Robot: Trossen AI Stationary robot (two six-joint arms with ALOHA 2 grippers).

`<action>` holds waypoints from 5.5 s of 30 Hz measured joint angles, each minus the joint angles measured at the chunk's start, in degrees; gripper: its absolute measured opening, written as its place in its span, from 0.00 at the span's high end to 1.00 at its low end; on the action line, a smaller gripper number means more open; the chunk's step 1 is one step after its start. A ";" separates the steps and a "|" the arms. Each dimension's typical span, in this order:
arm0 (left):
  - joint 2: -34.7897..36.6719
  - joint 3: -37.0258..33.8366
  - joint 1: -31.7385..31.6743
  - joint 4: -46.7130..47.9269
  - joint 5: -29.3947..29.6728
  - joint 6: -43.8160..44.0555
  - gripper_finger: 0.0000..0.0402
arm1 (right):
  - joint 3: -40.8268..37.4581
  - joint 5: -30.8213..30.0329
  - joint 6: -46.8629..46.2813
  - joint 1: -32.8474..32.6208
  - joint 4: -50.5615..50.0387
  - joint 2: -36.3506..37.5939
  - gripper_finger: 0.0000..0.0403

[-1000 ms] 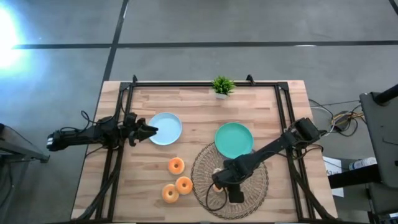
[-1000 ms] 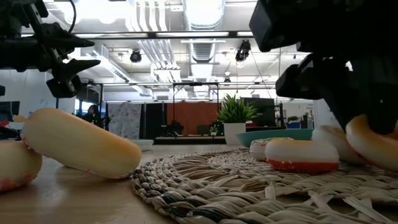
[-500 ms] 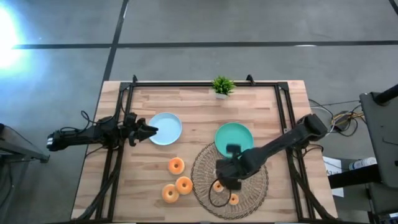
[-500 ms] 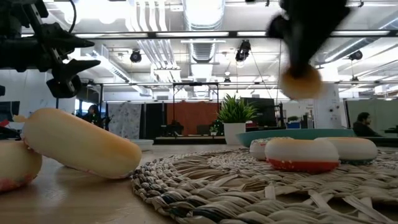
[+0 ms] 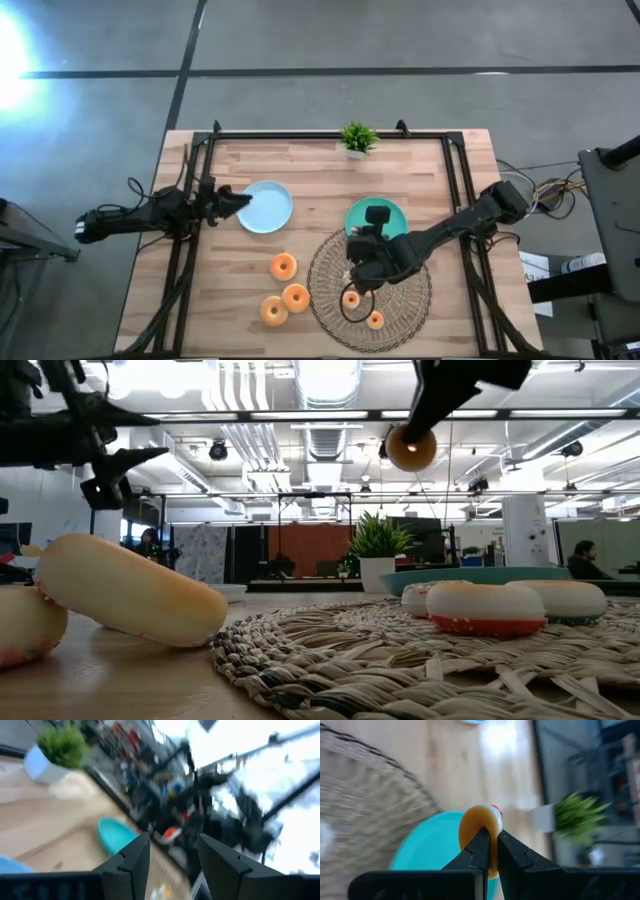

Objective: Pick & Place donuts
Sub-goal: Put the small orange donut on the green plate

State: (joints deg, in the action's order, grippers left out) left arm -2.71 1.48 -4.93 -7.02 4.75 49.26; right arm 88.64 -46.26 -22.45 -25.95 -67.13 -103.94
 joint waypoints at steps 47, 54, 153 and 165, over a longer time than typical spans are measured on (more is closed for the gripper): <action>-43.23 21.88 -1.27 -19.26 -9.19 22.67 0.65 | 5.54 -20.38 17.28 8.26 12.19 0.45 0.96; -58.33 29.08 -6.91 -38.27 -26.63 24.08 0.65 | 6.83 -24.35 44.89 5.54 20.80 0.64 0.96; -88.86 56.35 -8.45 -43.01 -45.04 33.72 0.65 | 6.90 -35.96 57.11 -0.77 20.66 1.59 0.96; -88.86 56.35 -8.09 -43.33 -46.02 30.76 0.85 | 6.60 -34.40 54.33 -0.79 20.61 1.59 0.90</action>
State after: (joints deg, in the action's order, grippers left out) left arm -91.57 57.82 -13.02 -50.35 -41.27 80.01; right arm 95.24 -80.66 31.88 -26.74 -46.52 -102.35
